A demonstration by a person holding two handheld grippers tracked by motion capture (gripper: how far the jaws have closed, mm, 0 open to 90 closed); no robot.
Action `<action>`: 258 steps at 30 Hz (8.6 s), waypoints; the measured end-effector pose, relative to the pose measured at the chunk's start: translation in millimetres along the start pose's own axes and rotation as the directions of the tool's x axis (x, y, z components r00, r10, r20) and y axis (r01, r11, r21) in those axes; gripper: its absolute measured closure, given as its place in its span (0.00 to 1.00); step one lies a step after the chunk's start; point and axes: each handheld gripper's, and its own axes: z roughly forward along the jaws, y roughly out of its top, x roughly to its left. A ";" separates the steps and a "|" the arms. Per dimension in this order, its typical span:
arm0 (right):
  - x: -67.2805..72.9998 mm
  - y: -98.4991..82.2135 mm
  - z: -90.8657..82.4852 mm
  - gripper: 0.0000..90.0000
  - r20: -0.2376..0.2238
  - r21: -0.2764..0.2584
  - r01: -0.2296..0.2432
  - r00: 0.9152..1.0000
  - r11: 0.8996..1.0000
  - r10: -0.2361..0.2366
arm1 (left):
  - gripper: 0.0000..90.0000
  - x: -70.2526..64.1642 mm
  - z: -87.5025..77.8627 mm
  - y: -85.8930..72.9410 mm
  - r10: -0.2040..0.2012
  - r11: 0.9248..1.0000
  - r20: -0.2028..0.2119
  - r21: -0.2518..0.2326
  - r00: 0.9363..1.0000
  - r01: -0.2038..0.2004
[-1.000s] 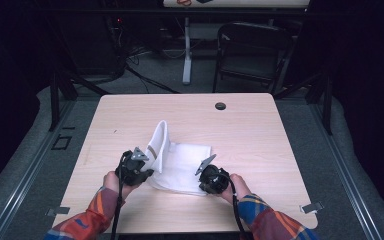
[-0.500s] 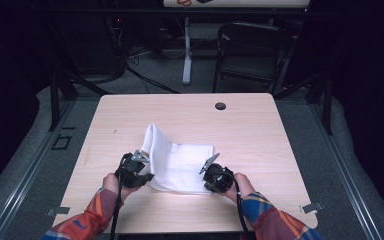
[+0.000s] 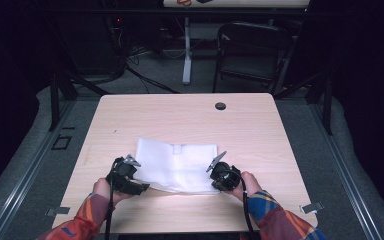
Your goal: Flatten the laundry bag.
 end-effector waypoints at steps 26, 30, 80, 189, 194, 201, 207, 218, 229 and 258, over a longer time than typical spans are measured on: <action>-11.4 -0.8 -28.1 0.21 -0.051 -0.043 -0.111 0.993 0.993 0.108 | 0.19 -21.1 9.1 22.4 0.083 0.993 -0.013 -0.082 0.996 -0.083; -11.4 -1.3 -30.3 0.20 -0.051 -0.050 -0.115 0.992 0.992 0.112 | 0.19 -21.8 12.9 25.5 0.102 0.992 -0.002 -0.069 0.995 -0.102; -11.8 -0.7 -26.2 0.33 -0.088 -0.036 -0.130 0.988 0.991 0.127 | 0.88 -62.8 71.6 56.1 0.430 0.901 0.043 0.039 0.902 -0.432; 31.6 16.3 9.1 1.00 -0.043 -0.030 0.080 0.996 0.996 -0.081 | 0.96 -37.9 9.8 112.3 0.273 0.945 -0.073 -0.167 0.959 -0.281; 31.5 16.2 9.1 1.00 -0.044 -0.030 0.081 0.996 0.996 -0.082 | 0.96 -31.5 4.0 120.7 0.268 0.946 -0.091 -0.162 0.959 -0.280; 31.3 15.2 8.6 1.00 -0.058 -0.029 0.076 0.995 0.997 -0.078 | 0.96 -24.2 -1.6 133.3 0.250 0.947 -0.119 -0.177 0.961 -0.268; 31.1 14.5 7.9 1.00 -0.069 -0.023 0.077 0.995 0.997 -0.079 | 0.96 -18.3 -6.1 147.2 0.246 0.946 -0.145 -0.177 0.958 -0.270; 30.5 13.5 6.1 1.00 -0.077 -0.005 0.085 0.993 0.996 -0.085 | 0.96 -8.7 -7.5 173.3 0.225 0.943 -0.211 -0.197 0.951 -0.267; 31.9 11.5 3.7 1.00 -0.105 0.019 0.097 0.990 0.995 -0.095 | 0.96 -2.7 1.3 197.7 0.216 0.936 -0.271 -0.217 0.938 -0.278; 17.2 9.5 -14.3 0.45 -0.187 -0.013 0.075 0.979 0.997 -0.076 | 0.22 3.9 17.8 219.7 0.078 0.953 -0.246 -0.267 0.966 -0.145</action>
